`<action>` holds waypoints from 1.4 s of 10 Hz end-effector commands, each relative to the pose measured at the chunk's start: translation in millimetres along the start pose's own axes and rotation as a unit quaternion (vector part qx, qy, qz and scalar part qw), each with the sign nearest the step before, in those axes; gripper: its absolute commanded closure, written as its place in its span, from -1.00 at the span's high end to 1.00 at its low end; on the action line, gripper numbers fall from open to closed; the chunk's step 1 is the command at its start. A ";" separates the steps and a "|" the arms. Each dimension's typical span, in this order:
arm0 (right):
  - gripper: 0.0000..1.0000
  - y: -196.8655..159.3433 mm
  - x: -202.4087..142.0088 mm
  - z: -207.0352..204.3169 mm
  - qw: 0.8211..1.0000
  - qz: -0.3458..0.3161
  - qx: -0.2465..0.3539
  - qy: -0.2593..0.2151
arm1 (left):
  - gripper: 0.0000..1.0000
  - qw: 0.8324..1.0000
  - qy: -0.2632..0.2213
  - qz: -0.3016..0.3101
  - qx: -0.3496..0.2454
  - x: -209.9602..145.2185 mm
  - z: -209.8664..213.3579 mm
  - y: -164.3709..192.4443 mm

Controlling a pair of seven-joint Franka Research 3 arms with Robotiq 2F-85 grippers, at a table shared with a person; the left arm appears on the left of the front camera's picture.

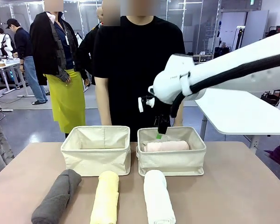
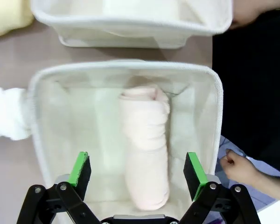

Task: Divide the towels into two baskets.
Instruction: Pick up one hotel-folded towel from the bottom of the table and place it in the Fabric basket indicated by the person.

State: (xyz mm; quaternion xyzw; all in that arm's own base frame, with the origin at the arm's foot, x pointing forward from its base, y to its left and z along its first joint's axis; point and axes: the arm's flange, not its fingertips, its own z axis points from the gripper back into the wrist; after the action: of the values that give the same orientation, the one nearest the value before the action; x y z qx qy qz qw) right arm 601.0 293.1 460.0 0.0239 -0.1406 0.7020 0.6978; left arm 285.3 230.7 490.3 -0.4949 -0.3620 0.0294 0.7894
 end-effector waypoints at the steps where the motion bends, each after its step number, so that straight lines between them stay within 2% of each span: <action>1: 1.00 67.4 -30.1 43.6 0.997 -0.060 -0.017 -0.051 | 1.00 1.000 -0.007 -0.006 -0.011 1.1 2.1 -1.5; 3: 1.00 105.8 -60.3 70.7 0.984 -0.131 0.018 -0.116 | 1.00 1.000 -0.007 -0.006 -0.011 1.1 2.1 -1.5; 4: 1.00 126.1 -80.9 81.2 0.971 -0.162 0.038 -0.172 | 1.00 1.000 -0.007 -0.006 -0.011 1.1 2.1 -1.5; 6: 1.00 173.4 -136.4 97.7 0.927 -0.223 0.093 -0.287 | 1.00 1.000 -0.007 -0.006 -0.011 1.1 2.1 -1.5; 8: 1.00 199.6 -211.1 110.5 0.878 -0.313 0.115 -0.344 | 1.00 1.000 -0.007 -0.006 -0.011 1.1 2.1 -1.5; 9: 1.00 212.9 -251.8 121.1 0.851 -0.347 0.138 -0.369 | 1.00 1.000 -0.007 -0.006 -0.011 1.1 2.1 -1.5; 10: 1.00 222.8 -281.8 130.8 0.832 -0.386 0.146 -0.370 | 1.00 1.000 -0.007 -0.006 -0.011 1.1 2.1 -1.5; 12: 1.00 247.4 -326.1 145.5 0.799 -0.429 0.167 -0.387 | 1.00 1.000 -0.007 -0.006 -0.011 1.1 2.1 -1.5; 14: 1.00 294.8 -370.8 160.8 0.758 -0.478 0.174 -0.407 | 1.00 1.000 -0.007 -0.006 -0.011 1.1 2.1 -1.5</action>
State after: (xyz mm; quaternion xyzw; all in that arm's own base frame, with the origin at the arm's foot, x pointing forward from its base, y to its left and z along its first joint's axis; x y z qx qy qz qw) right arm 320.3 -94.7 475.1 0.4773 -0.2588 0.2467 0.8027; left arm 285.3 230.6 490.7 -0.4945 -0.3619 0.0291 0.7898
